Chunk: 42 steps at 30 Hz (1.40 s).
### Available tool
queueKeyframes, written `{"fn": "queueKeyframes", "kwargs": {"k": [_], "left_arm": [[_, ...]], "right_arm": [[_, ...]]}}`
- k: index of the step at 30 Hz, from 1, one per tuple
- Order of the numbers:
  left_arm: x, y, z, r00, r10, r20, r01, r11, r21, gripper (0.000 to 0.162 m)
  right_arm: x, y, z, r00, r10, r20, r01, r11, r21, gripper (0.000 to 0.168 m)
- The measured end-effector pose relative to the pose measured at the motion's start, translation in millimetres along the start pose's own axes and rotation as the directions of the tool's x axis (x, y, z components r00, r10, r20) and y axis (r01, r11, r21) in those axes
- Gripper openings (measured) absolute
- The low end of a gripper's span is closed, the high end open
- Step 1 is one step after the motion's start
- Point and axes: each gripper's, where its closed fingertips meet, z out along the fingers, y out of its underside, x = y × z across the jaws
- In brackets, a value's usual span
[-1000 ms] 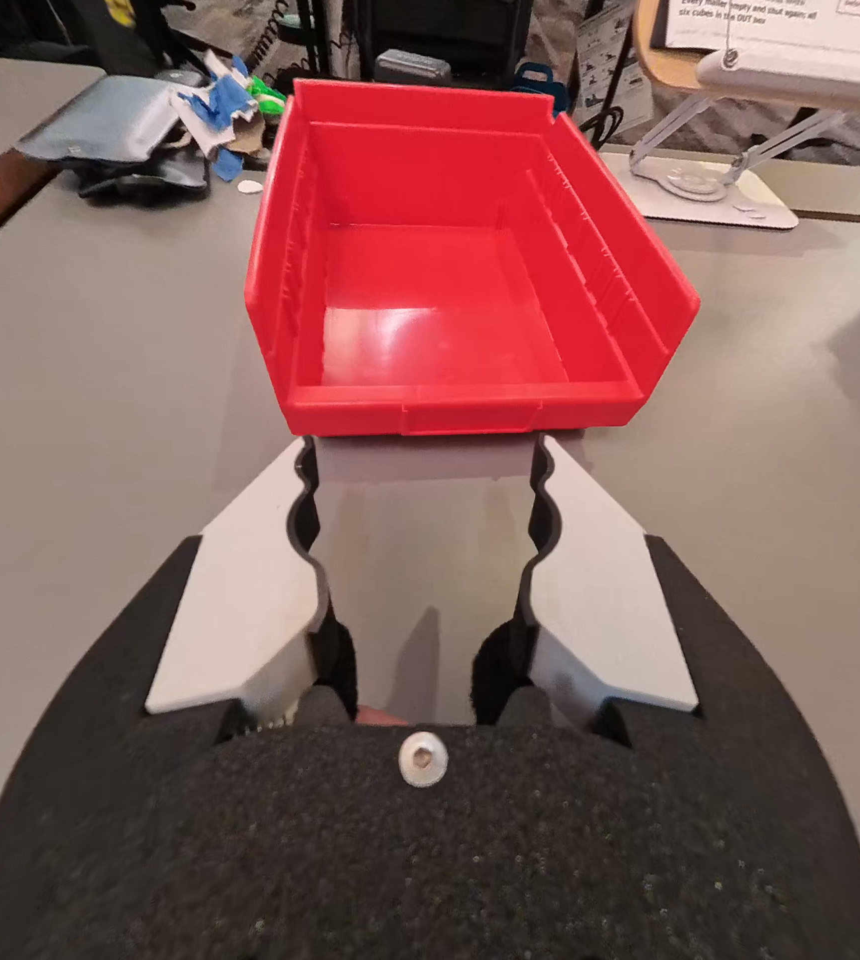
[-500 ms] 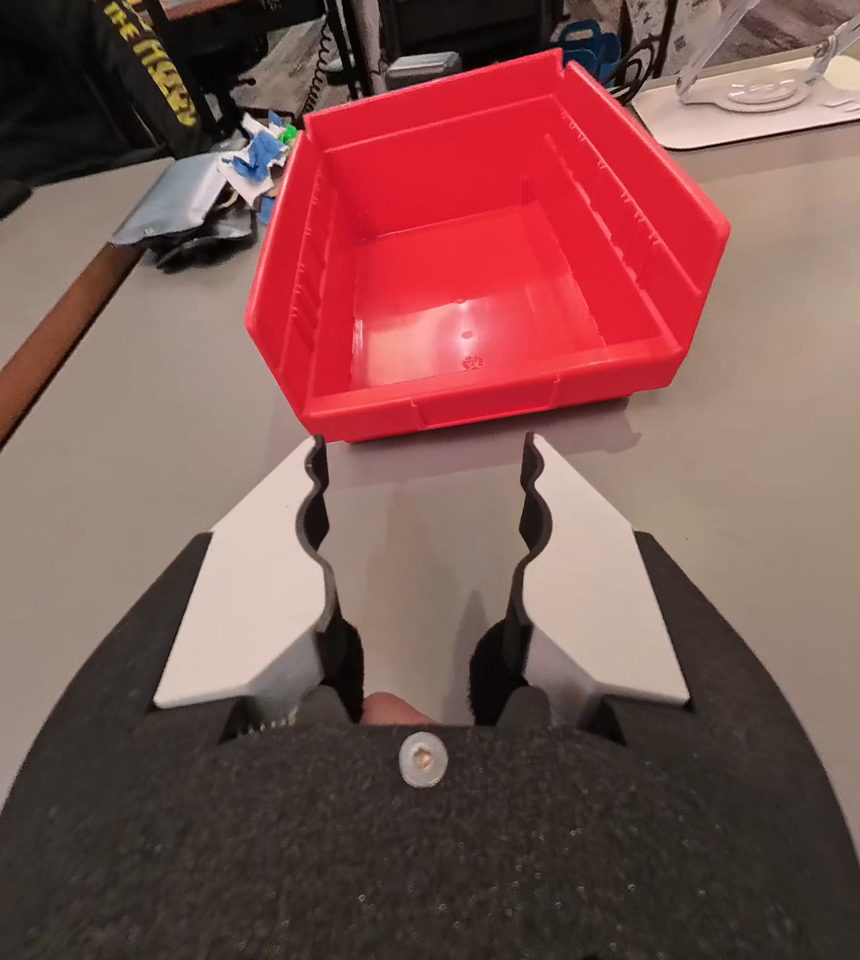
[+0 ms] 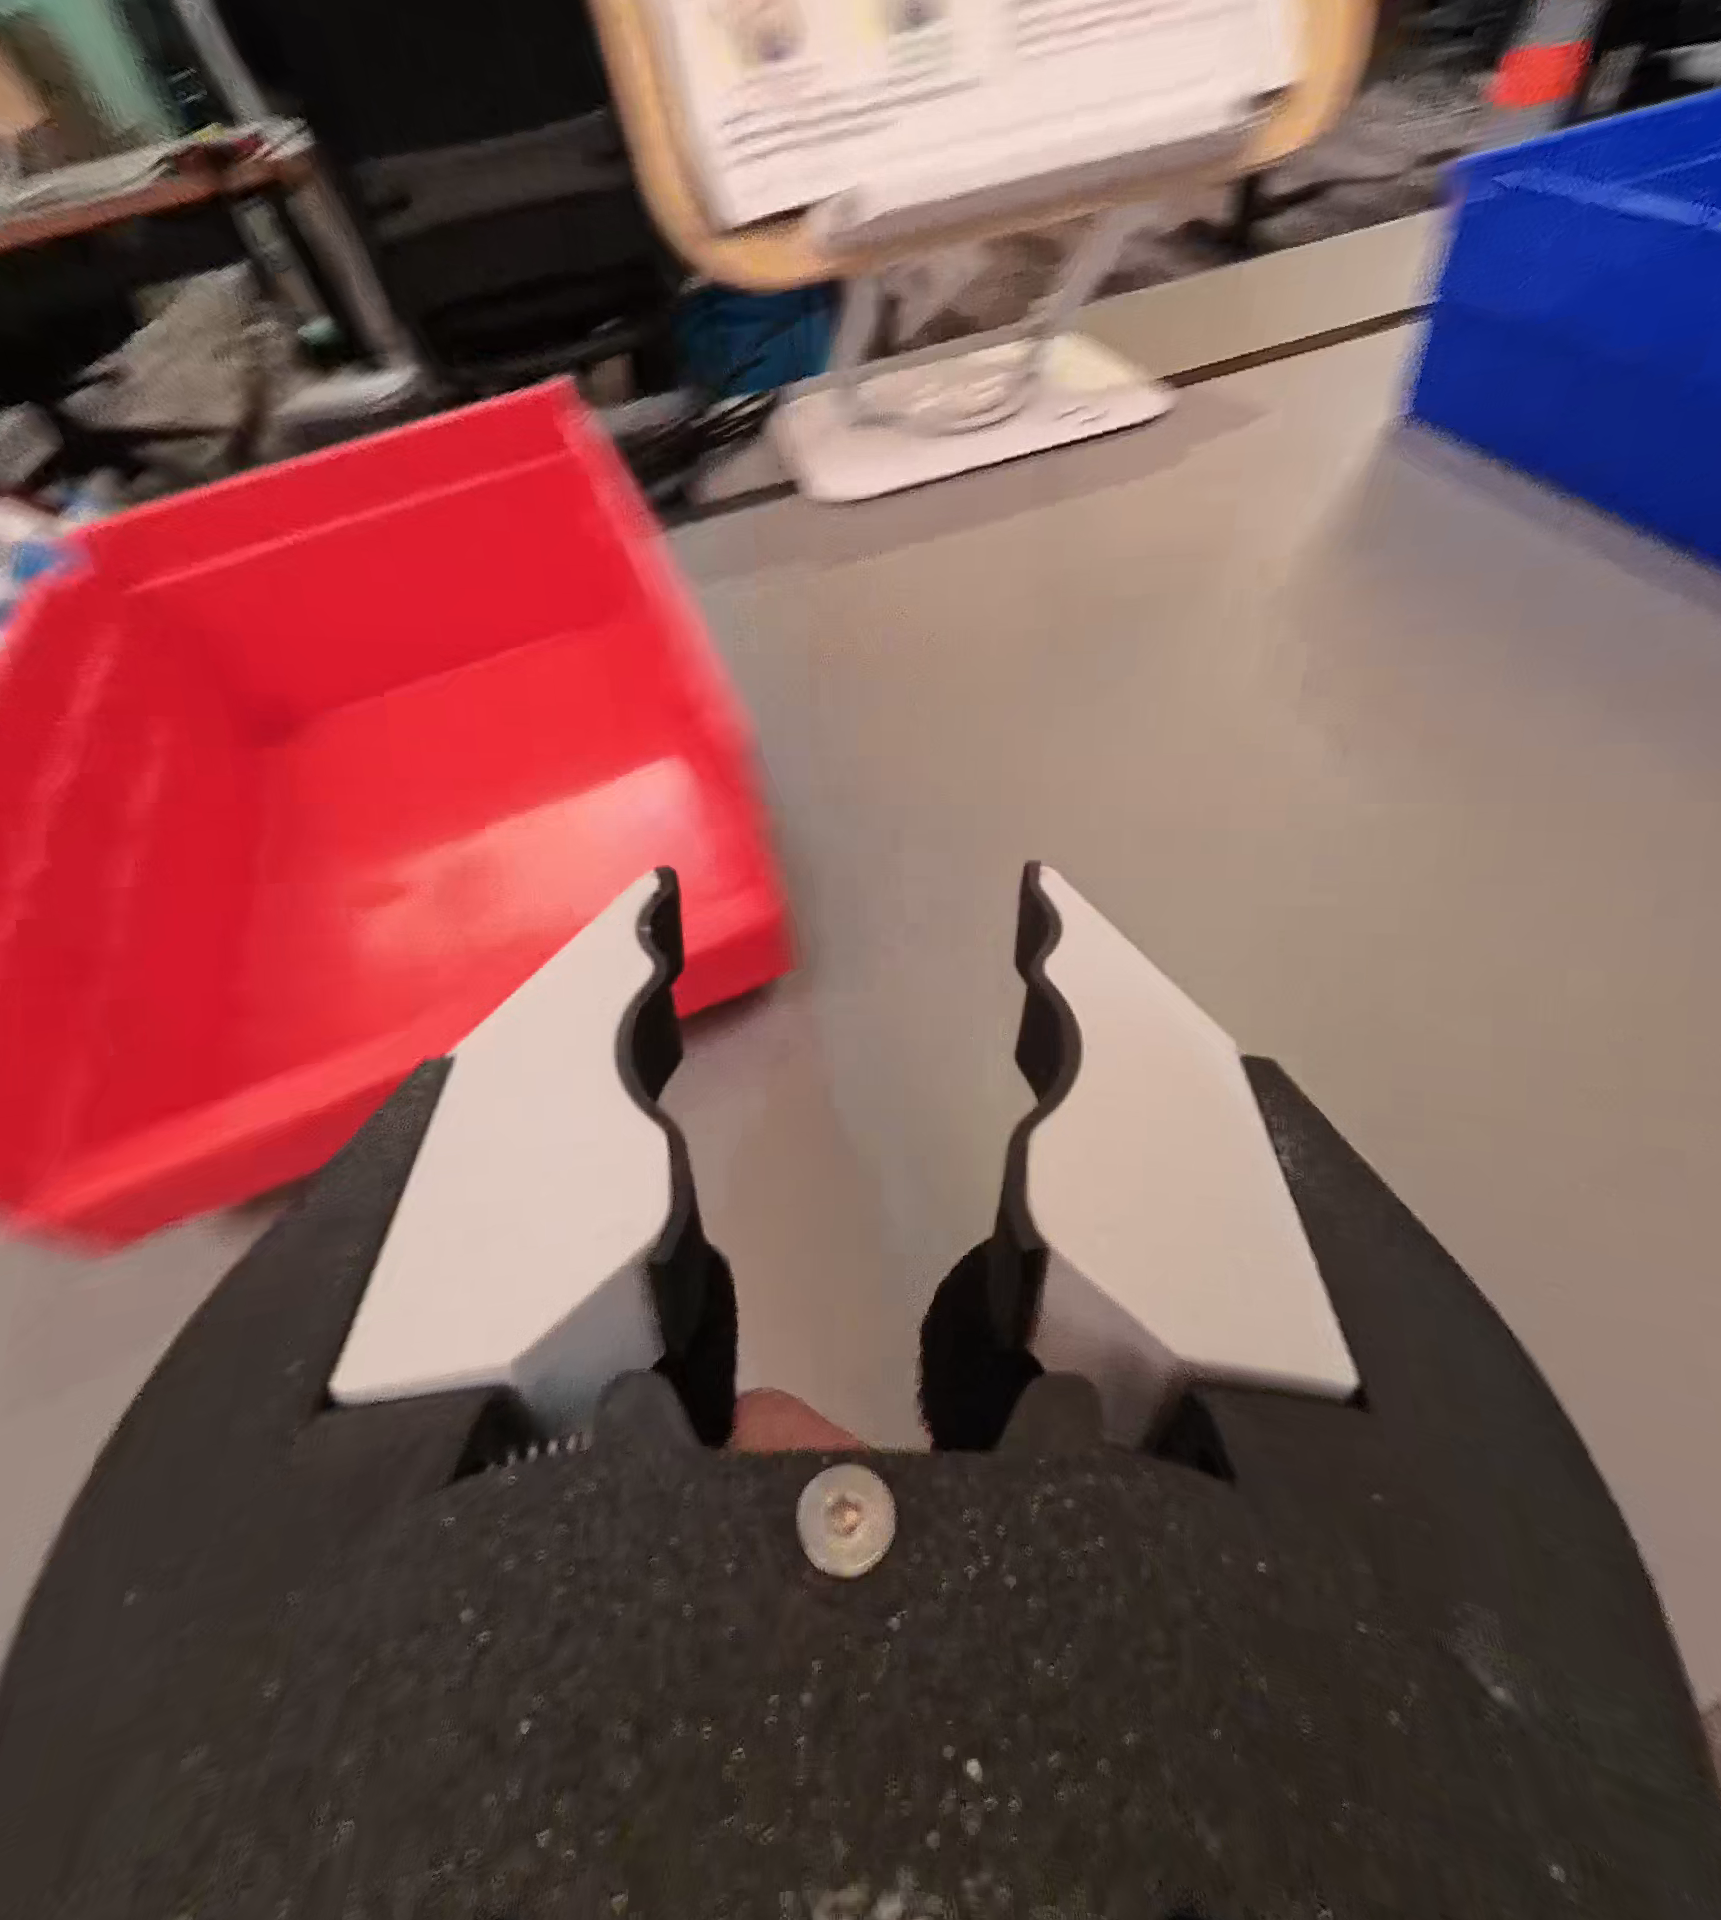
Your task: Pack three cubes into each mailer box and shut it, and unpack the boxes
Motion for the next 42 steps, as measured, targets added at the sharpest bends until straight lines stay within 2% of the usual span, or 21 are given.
{"fn": "queueKeyframes", "kwargs": {"k": [2, 4, 6, 7, 9, 12, 14, 17, 19, 24, 29, 32, 35, 40, 42], "left_arm": [[71.3, -17.0, 19.5, 0.985, 0.002, -0.173, -0.005, 1.000, -0.019, 0.062], [163.5, -22.5, 33.3, 0.910, -0.046, -0.412, 0.004, 0.995, -0.102, 0.062], [241.6, -32.0, 45.8, 0.841, -0.008, -0.540, -0.055, 0.993, -0.101, 0.066], [268.4, -40.7, 58.8, 0.842, 0.045, -0.538, -0.093, 0.994, -0.063, 0.072], [307.2, -63.9, 92.8, 0.870, 0.115, -0.480, -0.122, 0.992, 0.017, 0.073], [354.4, -77.1, 143.6, 0.878, 0.044, -0.476, -0.071, 0.997, -0.037, 0.074], [367.5, -77.7, 172.8, 0.894, -0.019, -0.448, -0.026, 0.995, -0.095, 0.074], [366.2, -79.4, 196.8, 0.910, -0.069, -0.410, 0.027, 0.994, -0.108, 0.061], [358.8, -80.1, 199.2, 0.912, -0.078, -0.402, 0.040, 0.994, -0.101, 0.032], [304.0, -71.7, 198.0, 0.958, -0.074, -0.278, 0.044, 0.993, -0.110, 0.003], [276.6, -56.2, 166.8, 0.965, -0.084, -0.248, 0.058, 0.992, -0.111, 0.002], [254.0, -44.7, 143.9, 0.972, -0.108, -0.211, 0.086, 0.990, -0.110, 0.002], [213.2, -31.2, 122.6, 0.979, -0.158, -0.129, 0.144, 0.983, -0.113, 0.001], [110.9, -6.3, 93.6, 0.966, -0.242, 0.086, 0.250, 0.963, -0.100, 0.002], [82.8, -1.1, 89.9, 0.955, -0.274, 0.114, 0.284, 0.955, -0.085, 0.002]], "right_arm": [[4.9, -3.1, -2.6, 1.000, -0.010, -0.016, 0.010, 1.000, 0.014, 0.070], [9.3, -6.3, -6.0, 0.999, -0.019, -0.030, 0.020, 0.999, 0.031, 0.070], [14.2, -7.5, -8.3, 0.999, -0.024, -0.043, 0.026, 0.999, 0.042, 0.070], [16.4, -6.8, -9.0, 0.999, -0.022, -0.048, 0.024, 0.999, 0.039, 0.070], [19.6, -6.2, -10.4, 0.999, -0.002, -0.046, 0.004, 0.999, 0.039, 0.070], [23.8, -4.5, -13.0, 0.999, 0.025, -0.041, -0.024, 0.999, 0.038, 0.070], [27.5, -3.6, -15.2, 0.998, 0.032, -0.046, -0.030, 0.999, 0.040, 0.070], [34.0, -1.7, -18.9, 0.997, 0.041, -0.058, -0.039, 0.999, 0.037, 0.070], [36.9, 0.4, -21.2, 0.997, 0.058, -0.057, -0.057, 0.998, 0.034, 0.070], [22.4, 23.9, -15.1, 0.993, 0.117, 0.011, -0.116, 0.990, -0.076, 0.072], [1.1, 32.0, 0.4, 0.981, 0.188, -0.045, -0.192, 0.977, -0.095, 0.072], [-20.0, 50.6, 14.9, 0.981, 0.179, -0.072, -0.189, 0.964, -0.186, 0.068], [-58.7, 49.5, 25.6, 0.980, 0.198, 0.006, -0.193, 0.962, -0.195, 0.057], [-166.2, 50.1, 49.1, 0.950, 0.107, 0.293, -0.038, 0.972, -0.233, 0.071], [-194.7, 45.1, 58.0, 0.931, 0.058, 0.359, 0.023, 0.976, -0.215, 0.067]]}}
